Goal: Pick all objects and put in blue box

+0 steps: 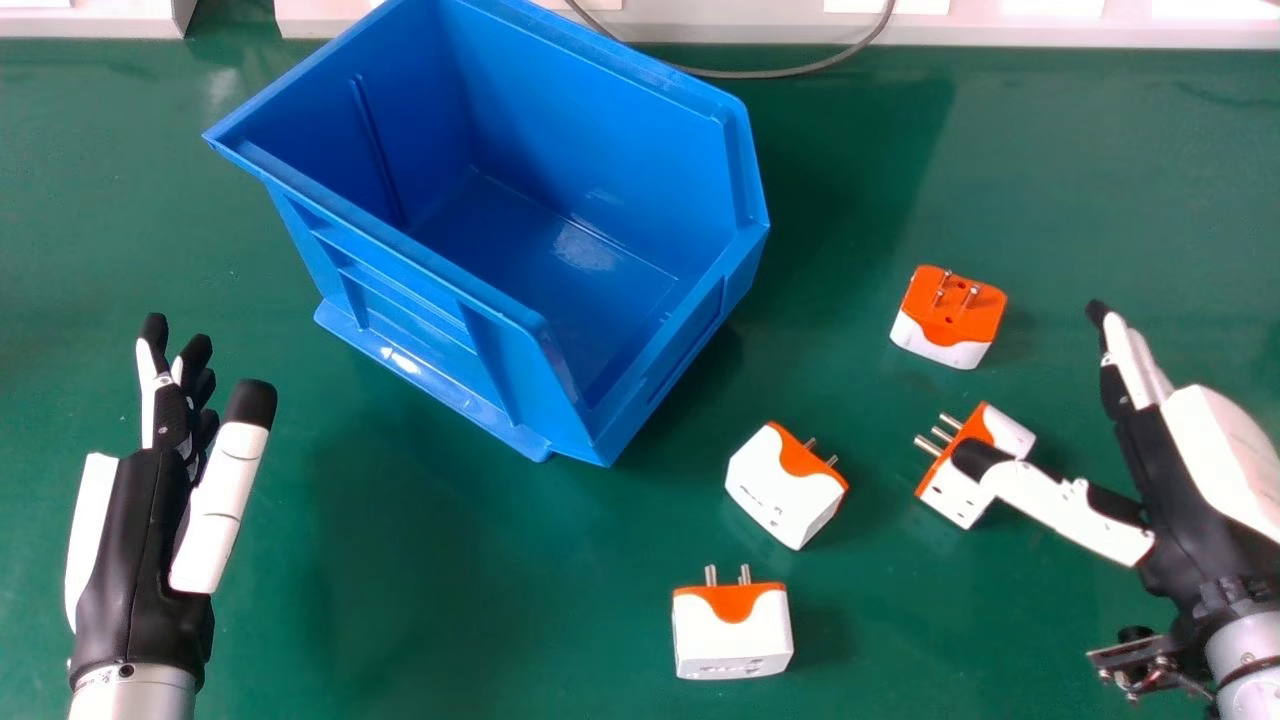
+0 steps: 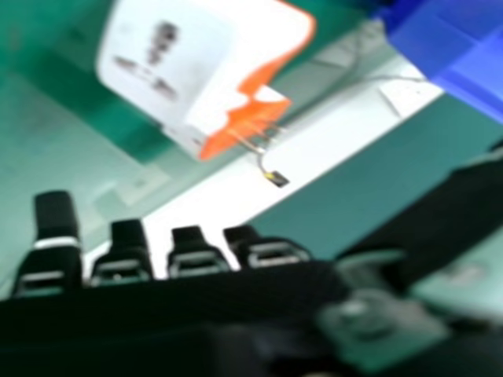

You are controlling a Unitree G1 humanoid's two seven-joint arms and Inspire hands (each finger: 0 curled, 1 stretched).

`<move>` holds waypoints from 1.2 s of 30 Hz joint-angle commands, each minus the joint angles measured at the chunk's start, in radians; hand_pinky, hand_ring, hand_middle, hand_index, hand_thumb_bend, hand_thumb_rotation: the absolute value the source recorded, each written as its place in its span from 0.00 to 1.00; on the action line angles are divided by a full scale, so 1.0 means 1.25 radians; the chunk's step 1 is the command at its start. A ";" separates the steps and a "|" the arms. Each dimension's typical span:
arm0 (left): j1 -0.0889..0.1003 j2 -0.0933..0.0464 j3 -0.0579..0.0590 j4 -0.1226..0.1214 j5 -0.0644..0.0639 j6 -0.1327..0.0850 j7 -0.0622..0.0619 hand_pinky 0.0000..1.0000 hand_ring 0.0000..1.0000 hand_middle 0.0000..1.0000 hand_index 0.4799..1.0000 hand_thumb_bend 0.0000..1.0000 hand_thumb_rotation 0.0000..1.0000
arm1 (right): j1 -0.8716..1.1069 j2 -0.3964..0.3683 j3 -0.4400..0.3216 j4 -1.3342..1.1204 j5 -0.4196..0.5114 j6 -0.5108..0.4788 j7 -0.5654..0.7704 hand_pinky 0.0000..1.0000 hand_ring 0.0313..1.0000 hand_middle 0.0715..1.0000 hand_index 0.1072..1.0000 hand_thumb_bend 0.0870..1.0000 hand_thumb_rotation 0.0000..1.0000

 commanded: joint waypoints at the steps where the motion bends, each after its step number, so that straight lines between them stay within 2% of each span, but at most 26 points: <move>1: 0.005 0.008 0.010 -0.015 -0.007 -0.002 -0.002 1.00 1.00 1.00 1.00 0.81 0.91 | -0.007 -0.019 0.006 -0.021 -0.018 0.026 0.015 0.83 0.96 1.00 1.00 0.63 0.88; 8: 0.007 0.009 0.010 -0.020 -0.003 -0.002 0.001 1.00 1.00 1.00 1.00 0.82 0.91 | -0.038 -0.034 0.036 0.000 -0.037 0.104 0.067 0.86 0.97 1.00 1.00 0.65 0.84; 14: 0.004 0.009 0.010 -0.025 0.002 0.004 0.006 1.00 1.00 1.00 1.00 0.84 0.91 | -0.069 -0.045 0.080 0.048 -0.080 0.122 0.049 0.86 0.96 1.00 0.99 0.65 0.82; 19: 0.003 0.009 0.009 -0.030 0.014 0.004 0.016 1.00 1.00 1.00 1.00 0.85 0.92 | -0.099 -0.054 0.120 0.084 -0.123 0.148 0.054 0.86 0.95 1.00 0.98 0.65 0.82; 22: -0.003 0.009 0.009 -0.019 0.018 -0.002 0.019 1.00 1.00 1.00 1.00 0.84 0.92 | -0.123 -0.058 0.145 0.115 -0.146 0.161 0.055 0.85 0.94 1.00 0.98 0.64 0.82; 25: -0.008 0.012 0.008 -0.010 0.018 -0.005 0.020 1.00 1.00 1.00 1.00 0.83 0.92 | -0.144 -0.059 0.165 0.143 -0.158 0.171 0.055 0.85 0.94 1.00 0.98 0.63 0.82; 29: -0.009 0.013 0.008 -0.019 0.018 0.002 0.022 1.00 1.00 1.00 1.00 0.82 0.93 | -0.162 -0.063 0.195 0.159 -0.186 0.187 0.057 0.84 0.94 1.00 0.97 0.60 0.80; 36: -0.011 0.014 0.010 -0.014 0.016 0.000 0.022 1.00 1.00 1.00 1.00 0.82 0.93 | -0.165 -0.060 0.219 0.154 -0.200 0.202 0.066 0.85 0.95 1.00 0.97 0.58 0.79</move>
